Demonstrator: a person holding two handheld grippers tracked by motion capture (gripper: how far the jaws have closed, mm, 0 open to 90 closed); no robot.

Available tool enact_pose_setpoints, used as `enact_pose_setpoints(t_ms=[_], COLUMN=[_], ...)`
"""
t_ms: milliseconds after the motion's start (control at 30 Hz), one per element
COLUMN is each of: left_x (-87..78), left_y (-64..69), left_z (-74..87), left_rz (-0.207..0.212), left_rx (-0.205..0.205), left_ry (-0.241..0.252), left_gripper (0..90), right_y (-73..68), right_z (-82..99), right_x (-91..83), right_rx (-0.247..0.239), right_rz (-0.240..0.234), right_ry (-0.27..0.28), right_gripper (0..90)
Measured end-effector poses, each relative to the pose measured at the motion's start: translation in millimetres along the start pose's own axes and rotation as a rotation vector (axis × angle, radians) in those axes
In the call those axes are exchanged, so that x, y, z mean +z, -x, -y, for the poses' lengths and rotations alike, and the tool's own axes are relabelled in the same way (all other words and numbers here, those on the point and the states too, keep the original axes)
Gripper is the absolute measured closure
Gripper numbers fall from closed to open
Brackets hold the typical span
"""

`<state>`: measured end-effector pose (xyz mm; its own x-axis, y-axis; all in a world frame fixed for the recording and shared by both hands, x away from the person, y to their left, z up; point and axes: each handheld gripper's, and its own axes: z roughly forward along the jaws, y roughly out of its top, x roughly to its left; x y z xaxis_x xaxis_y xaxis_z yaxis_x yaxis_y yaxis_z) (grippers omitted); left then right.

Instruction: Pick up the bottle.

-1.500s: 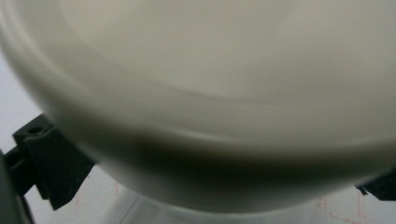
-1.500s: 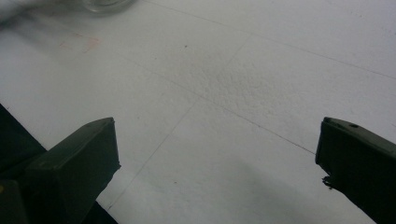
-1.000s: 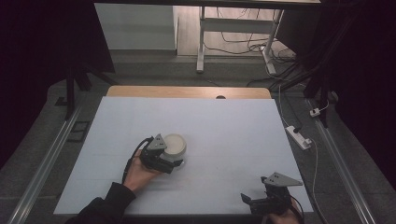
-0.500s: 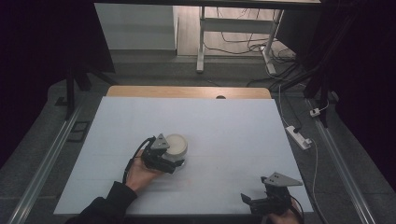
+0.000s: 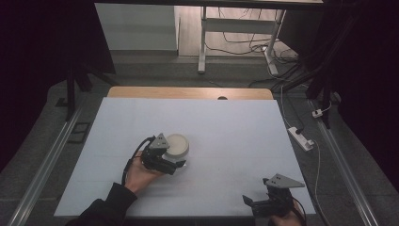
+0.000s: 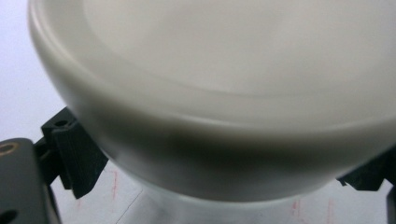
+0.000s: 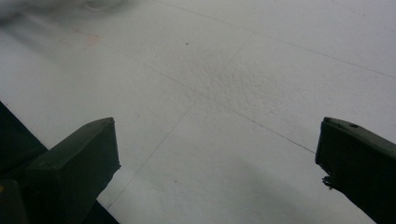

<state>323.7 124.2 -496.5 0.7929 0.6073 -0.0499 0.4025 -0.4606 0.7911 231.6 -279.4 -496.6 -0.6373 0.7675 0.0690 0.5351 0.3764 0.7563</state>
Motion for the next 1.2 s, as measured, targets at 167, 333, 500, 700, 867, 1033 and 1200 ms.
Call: enact_pose_setpoints(t_ms=[167, 333, 500, 700, 867, 1033, 1200], left_x=[-8.3, -14.3, -17.2, -17.1, -16.9, -18.4, -18.6], left_y=[2.5, 5.3, 8.5, 17.6, 25.9, 31.5, 33.9], left_z=[-3.9, -7.1, -9.8, -13.4, -17.4, -20.5, -21.3], left_rz=[0.014, 0.013, 0.022, 0.053, 0.069, 0.086, 0.09], left_rx=[-0.005, 0.006, 0.01, 0.034, 0.058, 0.069, 0.074], left_ry=[0.013, 0.014, 0.015, 0.009, 0.008, 0.011, 0.006], left_gripper=[7.6, 7.6, 7.6, 7.6, 7.6, 7.6, 7.6], right_y=[-0.2, -0.8, -0.5, -1.1, -1.2, -1.2, -1.3], right_z=[-0.2, -0.4, -0.2, -0.3, -0.2, -0.2, -0.1], right_x=[0.3, 0.5, 0.5, 0.7, 0.7, 0.8, 0.9], right_rx=[0.0, -0.002, -0.003, -0.006, -0.005, -0.006, -0.006], right_rz=[0.0, 0.004, 0.001, -0.001, -0.001, -0.002, -0.002], right_ry=[-0.001, -0.006, -0.005, -0.01, -0.009, -0.011, -0.012], right_gripper=[0.0, 0.0, 0.0, 0.0, 0.0, 0.0, 0.0])
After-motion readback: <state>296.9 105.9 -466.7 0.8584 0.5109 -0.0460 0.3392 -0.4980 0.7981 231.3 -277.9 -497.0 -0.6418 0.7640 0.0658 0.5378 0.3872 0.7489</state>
